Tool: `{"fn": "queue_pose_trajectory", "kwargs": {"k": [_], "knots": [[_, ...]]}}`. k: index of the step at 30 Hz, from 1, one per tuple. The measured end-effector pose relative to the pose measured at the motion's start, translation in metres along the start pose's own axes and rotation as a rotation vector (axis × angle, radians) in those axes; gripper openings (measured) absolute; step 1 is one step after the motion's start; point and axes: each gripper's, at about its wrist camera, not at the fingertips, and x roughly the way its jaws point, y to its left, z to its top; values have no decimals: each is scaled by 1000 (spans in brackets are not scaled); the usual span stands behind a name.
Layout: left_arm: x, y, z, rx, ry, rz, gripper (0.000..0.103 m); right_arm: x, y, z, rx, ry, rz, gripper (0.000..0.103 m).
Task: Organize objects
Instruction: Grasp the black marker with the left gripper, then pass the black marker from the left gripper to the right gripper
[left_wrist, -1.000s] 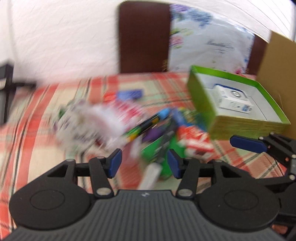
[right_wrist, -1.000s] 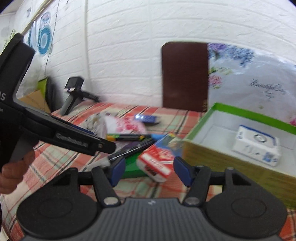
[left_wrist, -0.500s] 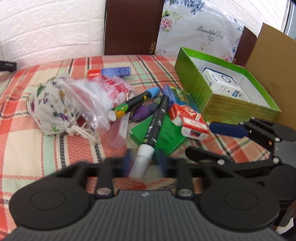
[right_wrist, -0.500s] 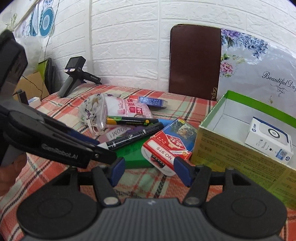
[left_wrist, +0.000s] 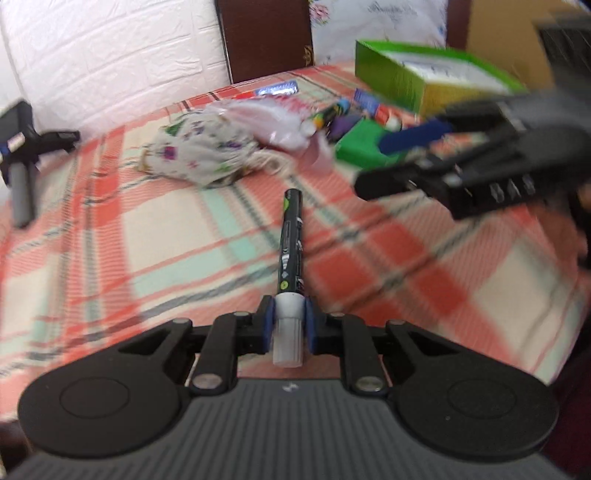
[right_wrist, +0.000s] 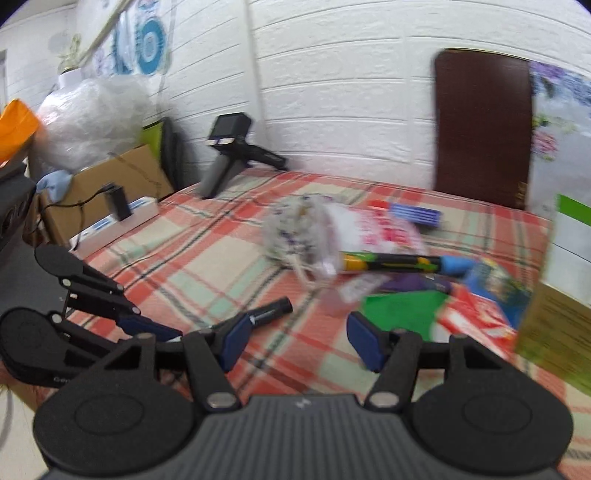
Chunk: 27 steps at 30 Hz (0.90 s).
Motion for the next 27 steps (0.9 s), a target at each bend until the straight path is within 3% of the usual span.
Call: {"fn": "queue_pose_trajectory", "kwargs": {"k": [3, 5, 10, 12, 15, 19, 21, 22, 24, 27], "knots": [[-9, 14, -9, 73, -1, 95, 30, 20, 21, 11, -51, 1, 57, 59], [-13, 28, -13, 65, -6, 158, 36, 38, 29, 22, -43, 15, 94, 59], [-19, 67, -18, -162, -15, 228, 41, 86, 39, 40, -24, 77, 164, 59], [-24, 79, -24, -286, -42, 190, 46, 98, 32, 41, 11, 118, 233, 59], [-28, 92, -36, -458, -102, 104, 70, 101, 27, 38, 11, 147, 331, 61], [-14, 109, -49, -700, -115, -29, 72, 101, 32, 28, -98, 178, 365, 61], [-13, 112, -49, -765, -139, -62, 70, 97, 36, 22, -167, 164, 354, 61], [-12, 110, -46, -763, -140, -73, 59, 96, 38, 21, -191, 159, 346, 61], [-6, 106, -40, -726, -122, -90, 49, 93, 42, 17, -231, 154, 332, 59], [-5, 83, -33, -545, -129, -39, 51, 83, 46, 8, -312, 139, 298, 49]]}}
